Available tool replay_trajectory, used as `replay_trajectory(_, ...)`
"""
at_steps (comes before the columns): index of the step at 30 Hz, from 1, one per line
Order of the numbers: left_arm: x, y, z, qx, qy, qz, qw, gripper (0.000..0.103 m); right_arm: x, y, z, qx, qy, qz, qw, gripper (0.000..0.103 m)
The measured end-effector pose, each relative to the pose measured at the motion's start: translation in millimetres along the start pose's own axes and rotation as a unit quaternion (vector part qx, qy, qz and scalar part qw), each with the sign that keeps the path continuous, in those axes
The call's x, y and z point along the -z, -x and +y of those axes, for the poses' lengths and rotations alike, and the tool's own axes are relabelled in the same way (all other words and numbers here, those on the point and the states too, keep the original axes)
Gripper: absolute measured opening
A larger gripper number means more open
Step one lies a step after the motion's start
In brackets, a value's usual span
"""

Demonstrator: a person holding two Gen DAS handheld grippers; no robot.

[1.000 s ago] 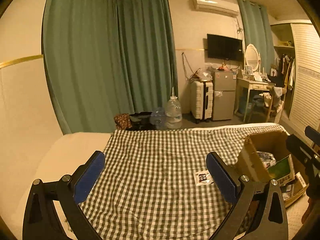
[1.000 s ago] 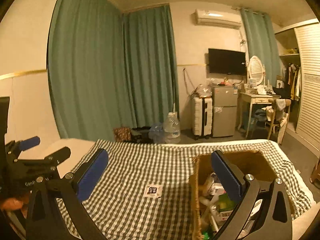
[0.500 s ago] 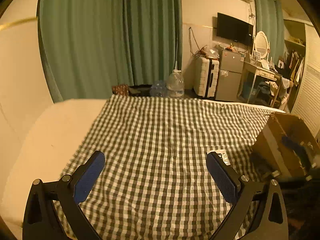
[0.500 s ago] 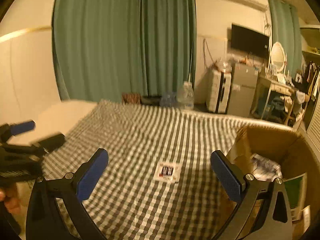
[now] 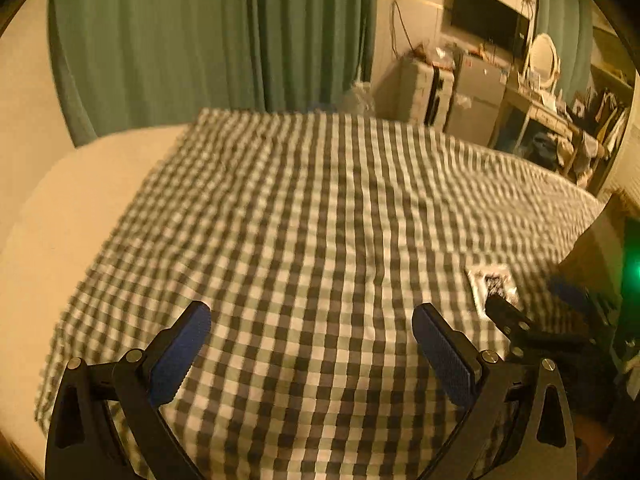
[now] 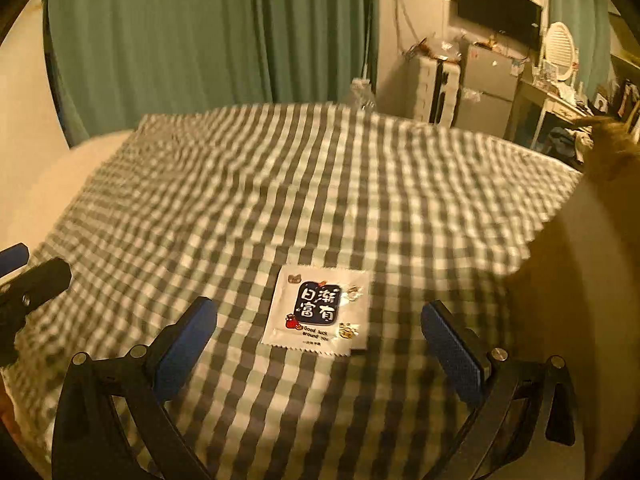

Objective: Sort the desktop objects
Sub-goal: 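Grasp the printed white sachet with the right tool, then carry the sachet over the cardboard box with the right tool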

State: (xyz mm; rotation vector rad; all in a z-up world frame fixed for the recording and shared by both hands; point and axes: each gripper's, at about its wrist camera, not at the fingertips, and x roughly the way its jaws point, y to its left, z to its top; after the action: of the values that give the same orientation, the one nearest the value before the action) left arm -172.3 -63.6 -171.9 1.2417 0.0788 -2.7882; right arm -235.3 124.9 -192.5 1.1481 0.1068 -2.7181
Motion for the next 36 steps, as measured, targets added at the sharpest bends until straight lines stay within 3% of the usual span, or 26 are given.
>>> replay_trajectory(4,5.4,-18.3,-3.2,0.007,-0.007,0.027,0.9996,0.082,-0.5,-30.2,7.5,0.009,0.022,0.022,0.999,0.102)
replay_trajectory(8,14.6,-35.7,-9.2,0.016,-0.007,0.055,0.9984,0.071,7.1,-45.2,5.0,0.005,0.019,0.043,0.999,0.093)
replay_trajectory(10,19.5,-42.3,-11.7,0.021,-0.013,0.074,0.9970,0.060,6.7,-42.4,2.8,0.007,0.018,0.042,0.999,0.073)
replay_trajectory(11,20.7,-44.4,-12.5,0.021,-0.014,0.079,0.9965,0.057,5.8,-40.0,0.7,0.007,0.015,0.041,0.999,0.058)
replay_trajectory(13,22.4,-43.0,-13.5,0.023,-0.016,0.082,0.9963,0.047,5.7,-38.1,-1.7,-0.003,0.010,0.044,0.999,0.049)
replay_trajectory(14,22.1,-40.2,-12.5,0.025,-0.015,0.077,0.9966,0.046,6.2,-36.8,-1.2,-0.006,0.012,0.044,0.999,0.041)
replay_trajectory(18,19.2,-26.2,-11.2,0.029,-0.010,0.058,0.9979,0.045,6.6,-27.6,4.5,-0.001,0.026,0.038,0.999,0.029)
replay_trajectory(26,9.3,4.8,-13.4,0.030,-0.017,0.029,0.9990,0.041,-1.8,3.7,8.1,-0.019,0.010,0.011,1.000,0.013)
replay_trajectory(36,-4.5,63.7,-15.7,0.028,-0.022,-0.026,0.9990,0.041,-12.0,55.3,20.8,-0.045,0.012,-0.025,0.999,0.006)
